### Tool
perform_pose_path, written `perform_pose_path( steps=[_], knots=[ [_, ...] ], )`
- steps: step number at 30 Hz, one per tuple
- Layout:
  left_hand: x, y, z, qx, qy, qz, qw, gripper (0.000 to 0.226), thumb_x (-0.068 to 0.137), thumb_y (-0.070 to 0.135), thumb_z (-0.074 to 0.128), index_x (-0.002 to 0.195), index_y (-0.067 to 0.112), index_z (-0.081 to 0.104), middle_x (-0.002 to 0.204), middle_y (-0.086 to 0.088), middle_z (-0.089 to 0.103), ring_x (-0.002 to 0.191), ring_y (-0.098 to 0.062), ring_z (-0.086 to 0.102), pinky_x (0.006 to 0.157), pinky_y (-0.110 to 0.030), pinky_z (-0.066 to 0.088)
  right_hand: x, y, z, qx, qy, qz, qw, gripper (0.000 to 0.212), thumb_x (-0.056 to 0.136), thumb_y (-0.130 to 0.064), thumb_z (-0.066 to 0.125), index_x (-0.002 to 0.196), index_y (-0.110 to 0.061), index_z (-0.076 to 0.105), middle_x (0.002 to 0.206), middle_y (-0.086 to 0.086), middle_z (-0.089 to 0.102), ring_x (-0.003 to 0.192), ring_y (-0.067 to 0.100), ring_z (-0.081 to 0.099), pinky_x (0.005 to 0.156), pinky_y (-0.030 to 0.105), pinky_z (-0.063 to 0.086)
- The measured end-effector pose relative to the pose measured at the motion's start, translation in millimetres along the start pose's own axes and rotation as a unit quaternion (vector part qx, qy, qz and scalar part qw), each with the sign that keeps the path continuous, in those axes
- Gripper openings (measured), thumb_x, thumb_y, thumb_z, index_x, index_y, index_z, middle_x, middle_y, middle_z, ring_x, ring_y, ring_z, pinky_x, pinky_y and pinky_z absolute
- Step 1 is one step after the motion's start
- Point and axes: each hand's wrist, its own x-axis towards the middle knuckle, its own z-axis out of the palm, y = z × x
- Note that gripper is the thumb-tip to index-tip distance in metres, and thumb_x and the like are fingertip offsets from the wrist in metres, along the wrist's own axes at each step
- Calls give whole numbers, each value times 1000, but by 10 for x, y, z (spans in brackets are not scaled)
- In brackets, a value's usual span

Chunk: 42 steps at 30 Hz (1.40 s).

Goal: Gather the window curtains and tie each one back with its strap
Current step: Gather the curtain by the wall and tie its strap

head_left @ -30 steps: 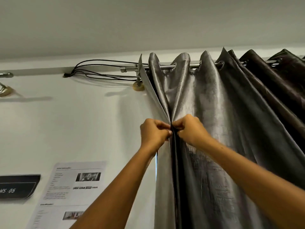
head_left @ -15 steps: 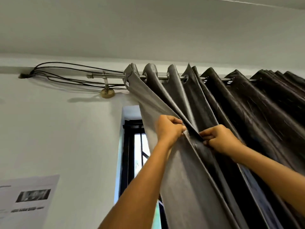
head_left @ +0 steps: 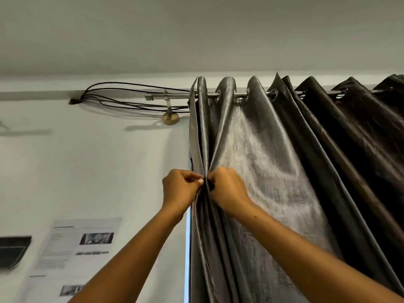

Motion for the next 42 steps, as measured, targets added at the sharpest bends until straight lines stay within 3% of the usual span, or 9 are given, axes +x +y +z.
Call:
perform_pose_path(
  steps=[6,11,13,17,19,22,27,37,42],
  knots=[
    [64,272,83,-27,5,-23,999,44,74,44,76,72,0,72,66,-16,69,59,-24,68,49,-28,56,-131,114,-216,183,-25,22,983,23,82,1,64,92,-17,74,83,0,74,82,12,68,75,31,57],
    [152,434,334,64,-17,-47,997,42,60,41,87,68,3,70,61,-11,68,54,-24,69,55,-36,60,-316,253,-428,270,-71,64,958,40,79,14,48,98,-13,70,99,10,73,98,27,67,89,49,53],
    [204,440,447,109,7,-43,993,27,62,24,87,65,5,69,62,-10,67,58,-26,68,61,-38,60,-363,338,-512,296,-115,105,942,34,87,6,48,93,-21,69,104,10,72,100,26,67,91,42,51],
    [175,373,561,144,20,-17,989,18,67,6,81,59,7,65,60,-6,63,63,-26,66,67,-35,57,-257,829,-749,4,102,164,981,26,90,-20,58,115,-14,61,117,7,65,111,28,59,93,43,48],
    [122,319,568,129,16,-12,991,23,67,10,84,57,8,63,58,-3,61,64,-22,66,64,-31,54,-184,1068,-819,-88,94,228,965,42,91,-29,61,124,-5,48,127,17,55,117,36,51,94,47,44],
    [88,225,558,98,21,-1,995,18,69,17,83,68,5,70,62,-3,63,68,-20,65,60,-24,45,-115,1204,-834,-43,49,286,956,31,88,-30,67,91,-7,47,92,11,56,87,31,54,64,36,42],
    [48,44,556,57,37,26,997,19,75,19,79,87,5,75,85,-10,74,79,-17,66,73,-23,46,20,1092,-735,-54,129,247,959,18,79,11,53,77,-4,63,71,7,55,74,30,58,61,32,47],
    [113,-314,138,-11,22,-28,999,7,82,11,71,85,11,77,75,-12,73,73,-28,70,76,-37,59,654,-148,-118,-22,20,12,999,39,81,5,50,56,-13,26,67,11,36,72,31,39,63,34,34],
    [94,-275,65,-42,-9,-29,999,11,87,16,67,91,10,76,78,-6,73,69,-13,70,60,-21,58,687,-98,-48,-15,-44,-43,998,42,79,5,50,54,-14,24,57,5,24,70,28,35,63,33,31]
  ],
)
